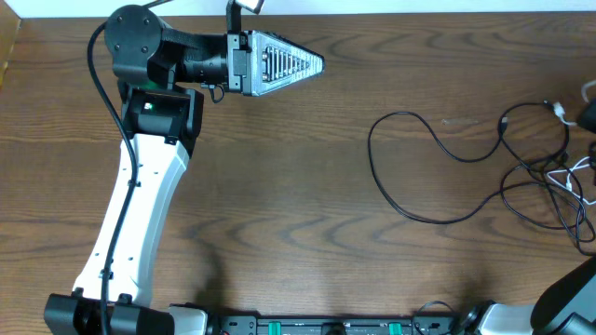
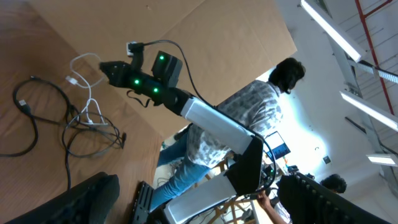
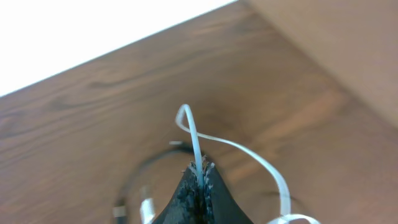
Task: Untangle cables
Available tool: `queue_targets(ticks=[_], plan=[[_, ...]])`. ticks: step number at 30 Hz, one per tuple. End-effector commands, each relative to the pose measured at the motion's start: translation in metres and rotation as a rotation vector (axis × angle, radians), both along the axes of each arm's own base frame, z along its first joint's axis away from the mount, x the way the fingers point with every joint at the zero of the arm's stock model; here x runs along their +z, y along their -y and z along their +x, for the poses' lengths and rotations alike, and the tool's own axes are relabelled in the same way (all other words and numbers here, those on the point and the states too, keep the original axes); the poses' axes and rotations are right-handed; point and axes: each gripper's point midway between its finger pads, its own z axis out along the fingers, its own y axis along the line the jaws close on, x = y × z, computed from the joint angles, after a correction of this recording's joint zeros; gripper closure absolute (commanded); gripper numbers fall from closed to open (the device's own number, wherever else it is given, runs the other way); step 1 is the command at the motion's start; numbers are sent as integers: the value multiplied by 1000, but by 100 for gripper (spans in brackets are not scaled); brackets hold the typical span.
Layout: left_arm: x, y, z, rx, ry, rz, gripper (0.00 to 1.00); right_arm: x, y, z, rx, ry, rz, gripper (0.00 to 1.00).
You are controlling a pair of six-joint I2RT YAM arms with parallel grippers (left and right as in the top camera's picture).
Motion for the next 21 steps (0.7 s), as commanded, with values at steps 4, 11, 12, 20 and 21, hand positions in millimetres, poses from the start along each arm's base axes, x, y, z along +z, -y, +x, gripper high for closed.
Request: queue_targets(ticks=[4, 11, 12, 20, 21], plan=[[7, -1, -5, -18, 33, 4, 13, 18, 102, -84, -322, -32, -84, 99], [6, 0, -6, -19, 32, 4, 13, 24, 147, -140, -450, -31, -97, 1], [6, 0, -6, -20, 32, 4, 13, 23, 148, -141, -478, -1, -61, 1], [6, 3, -8, -29, 32, 3, 13, -11, 62, -87, -198, 23, 295, 1], [6, 3, -8, -29, 33, 3, 13, -22, 50, -88, -195, -27, 331, 1]])
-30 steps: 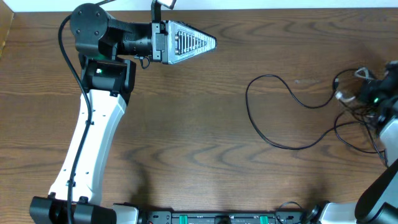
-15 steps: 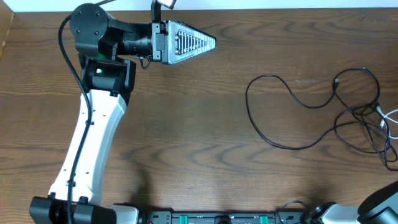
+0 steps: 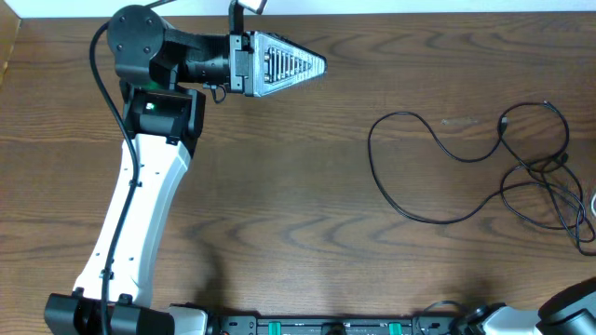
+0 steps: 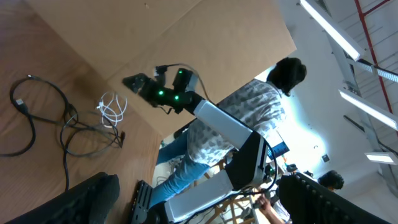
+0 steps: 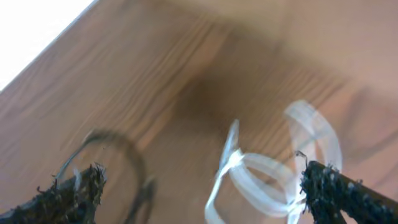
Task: Untangle cables
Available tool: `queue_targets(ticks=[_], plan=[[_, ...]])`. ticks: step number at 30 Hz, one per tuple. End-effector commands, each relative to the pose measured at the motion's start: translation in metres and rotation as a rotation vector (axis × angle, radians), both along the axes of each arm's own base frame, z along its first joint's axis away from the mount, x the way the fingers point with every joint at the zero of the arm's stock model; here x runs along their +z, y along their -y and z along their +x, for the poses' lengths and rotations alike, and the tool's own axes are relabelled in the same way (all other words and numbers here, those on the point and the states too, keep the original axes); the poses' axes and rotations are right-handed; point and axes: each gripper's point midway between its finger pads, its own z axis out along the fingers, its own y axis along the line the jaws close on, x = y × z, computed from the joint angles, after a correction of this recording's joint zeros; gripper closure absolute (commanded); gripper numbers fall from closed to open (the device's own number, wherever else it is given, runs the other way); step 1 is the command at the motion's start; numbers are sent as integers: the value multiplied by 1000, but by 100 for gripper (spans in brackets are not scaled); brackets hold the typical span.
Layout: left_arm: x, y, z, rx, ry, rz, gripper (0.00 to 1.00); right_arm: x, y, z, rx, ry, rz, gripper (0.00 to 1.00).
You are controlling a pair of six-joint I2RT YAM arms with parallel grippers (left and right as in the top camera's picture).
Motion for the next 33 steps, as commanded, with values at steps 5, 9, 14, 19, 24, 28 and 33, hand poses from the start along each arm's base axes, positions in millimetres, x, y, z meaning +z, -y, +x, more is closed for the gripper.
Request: queue_targets(ticks=[5, 9, 14, 19, 24, 28, 33], plan=[[6, 0, -6, -21, 34, 3, 13, -20, -50, 0, 55, -102, 154, 1], [6, 0, -6, -21, 34, 3, 13, -38, -63, -17, 23, -240, 178, 1], [6, 0, -6, -21, 34, 3, 13, -48, -77, -24, 35, -287, 225, 4], [6, 0, -6, -21, 34, 3, 13, -56, -84, -30, 39, -314, 257, 43], [6, 0, -6, -21, 34, 3, 13, -75, -93, -38, 42, -338, 287, 32], [6, 0, -6, -21, 33, 3, 13, -83, -111, -28, 155, -282, 323, 30], [6, 0, -6, -21, 33, 3, 13, -84, -116, -23, 222, -275, 300, 35]])
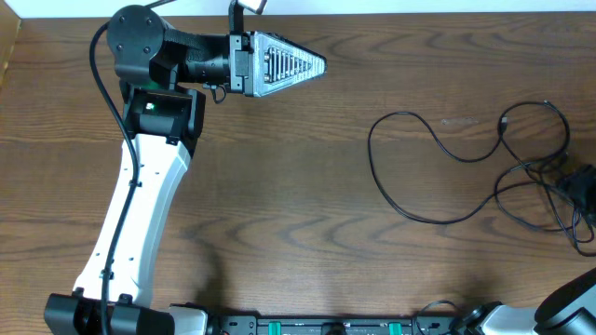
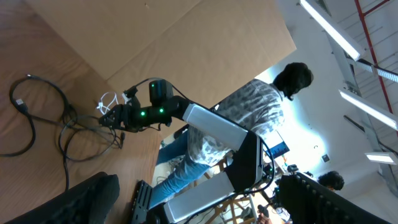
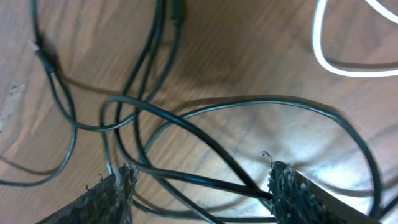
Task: Untangle cables
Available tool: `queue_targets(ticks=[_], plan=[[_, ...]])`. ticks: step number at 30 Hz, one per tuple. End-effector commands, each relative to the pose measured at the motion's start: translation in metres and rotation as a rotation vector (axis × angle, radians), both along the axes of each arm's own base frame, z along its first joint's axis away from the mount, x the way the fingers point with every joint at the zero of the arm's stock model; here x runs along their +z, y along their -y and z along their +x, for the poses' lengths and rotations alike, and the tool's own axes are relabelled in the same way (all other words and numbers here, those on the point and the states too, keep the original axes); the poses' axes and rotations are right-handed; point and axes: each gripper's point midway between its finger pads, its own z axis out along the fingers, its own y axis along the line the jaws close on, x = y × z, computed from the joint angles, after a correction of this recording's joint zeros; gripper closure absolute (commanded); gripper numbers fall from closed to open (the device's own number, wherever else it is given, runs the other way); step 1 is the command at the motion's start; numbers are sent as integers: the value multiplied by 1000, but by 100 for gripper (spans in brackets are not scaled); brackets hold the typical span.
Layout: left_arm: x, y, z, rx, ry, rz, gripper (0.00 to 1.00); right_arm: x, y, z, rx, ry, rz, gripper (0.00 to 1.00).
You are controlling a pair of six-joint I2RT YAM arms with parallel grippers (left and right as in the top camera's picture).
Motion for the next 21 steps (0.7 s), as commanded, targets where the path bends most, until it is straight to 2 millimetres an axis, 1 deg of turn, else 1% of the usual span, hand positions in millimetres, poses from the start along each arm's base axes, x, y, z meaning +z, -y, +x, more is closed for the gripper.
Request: queue_targets(ticks=[1, 3, 5, 6, 8, 10, 11, 13, 15, 17, 19, 21], plan=[[6, 0, -6, -21, 33, 3, 13, 4, -7, 5, 68, 32, -5, 37], [6, 0, -6, -21, 33, 3, 13, 4, -9, 7, 79, 36, -2, 43], [6, 0, -6, -21, 33, 3, 13, 3, -10, 7, 99, 31, -6, 42], [6, 0, -6, -21, 33, 3, 13, -2, -13, 8, 116, 19, 2, 40], [6, 0, -6, -21, 33, 3, 13, -7, -16, 8, 147, 5, 3, 38], [6, 0, -6, -21, 32, 3, 13, -13, -16, 9, 213, -6, -16, 27], [6, 0, -6, -21, 28, 4, 13, -14, -16, 9, 237, -7, -24, 25], [6, 0, -6, -20, 25, 4, 13, -10, -25, 20, 393, 65, -44, 20], [6, 0, -6, -20, 25, 4, 13, -4, -31, 31, 537, 138, -95, 19], [6, 0, -6, -20, 25, 4, 13, -2, -30, 33, 681, 148, -186, 17], [6, -1, -5, -17, 26, 4, 13, -3, -29, 34, 774, 148, -243, 13], [7, -3, -3, -6, 25, 2, 13, -3, -20, 35, 808, 126, -312, 11]])
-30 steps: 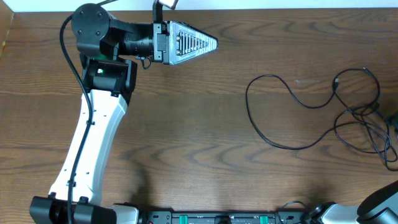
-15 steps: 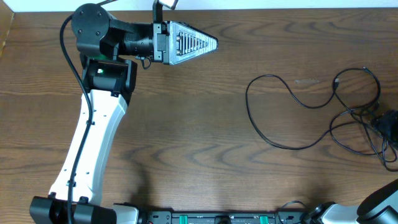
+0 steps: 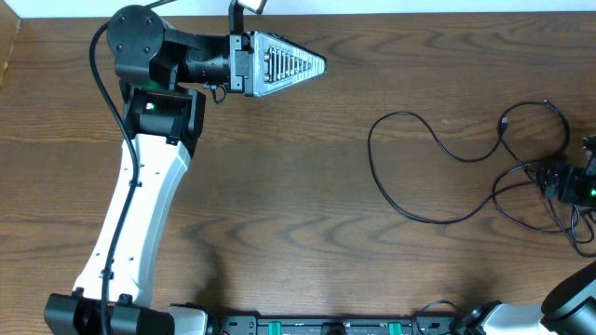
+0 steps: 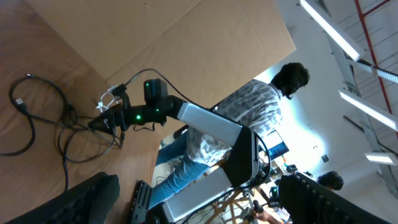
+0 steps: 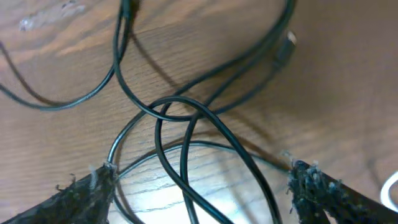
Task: Untangle cables
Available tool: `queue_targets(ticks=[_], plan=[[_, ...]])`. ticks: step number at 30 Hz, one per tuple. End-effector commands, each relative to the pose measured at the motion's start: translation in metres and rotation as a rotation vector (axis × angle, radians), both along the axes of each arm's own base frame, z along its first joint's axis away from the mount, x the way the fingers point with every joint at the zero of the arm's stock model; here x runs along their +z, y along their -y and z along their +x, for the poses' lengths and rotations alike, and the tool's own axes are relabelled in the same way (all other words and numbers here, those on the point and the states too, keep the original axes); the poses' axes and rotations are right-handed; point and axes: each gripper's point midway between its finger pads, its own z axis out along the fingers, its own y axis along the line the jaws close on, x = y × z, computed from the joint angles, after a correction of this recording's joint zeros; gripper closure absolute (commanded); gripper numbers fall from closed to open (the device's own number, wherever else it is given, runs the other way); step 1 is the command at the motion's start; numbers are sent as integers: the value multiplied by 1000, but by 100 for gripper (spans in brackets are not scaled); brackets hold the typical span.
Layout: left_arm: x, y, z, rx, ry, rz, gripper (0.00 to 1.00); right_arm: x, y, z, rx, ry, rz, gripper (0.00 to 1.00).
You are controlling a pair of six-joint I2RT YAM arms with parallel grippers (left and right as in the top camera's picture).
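Note:
A black cable (image 3: 410, 167) runs in a wide loop across the right half of the table and ends in a tangle (image 3: 526, 186) near the right edge. My right gripper (image 3: 551, 181) hangs open just over that tangle. In the right wrist view, crossing black strands (image 5: 180, 115) lie between its spread fingertips (image 5: 87, 193). A white cable (image 4: 111, 94) lies past the tangle at the far right, and a bit of it shows at the right wrist view's edge (image 5: 392, 186). My left gripper (image 3: 317, 63) is held open at the back left, holding nothing.
A brown cardboard wall (image 4: 186, 56) stands beyond the table's right side, with a person (image 4: 261, 106) behind it. The left arm (image 3: 140, 214) stretches along the left side of the wooden table (image 3: 279, 205).
My right gripper, still open, has shifted a little to the left over the black tangle, so a crossing of strands now sits between its fingers. The left arm has not moved.
First my right gripper was shut on the white cable, lifted at the far right. Then it was open and the white cable lay coiled beside the black tangle. Later it hung open over the black strands, and now it is over their crossing.

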Motion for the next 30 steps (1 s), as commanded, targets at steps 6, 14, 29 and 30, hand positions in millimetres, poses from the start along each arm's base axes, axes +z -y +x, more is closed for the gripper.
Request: queue_targets(ticks=[6, 14, 29, 30], plan=[[7, -8, 2, 17, 28, -1, 13, -18, 9, -9, 221, -85, -193, 13], [7, -9, 3, 21, 29, -1, 13, -43, -4, -13, 239, -126, -93, 66], [7, -9, 2, 21, 47, -2, 13, 45, -47, 83, 264, 184, -120, 99], [7, -9, 2, 21, 64, -3, 13, 63, -56, 95, 283, 225, -138, 99]])
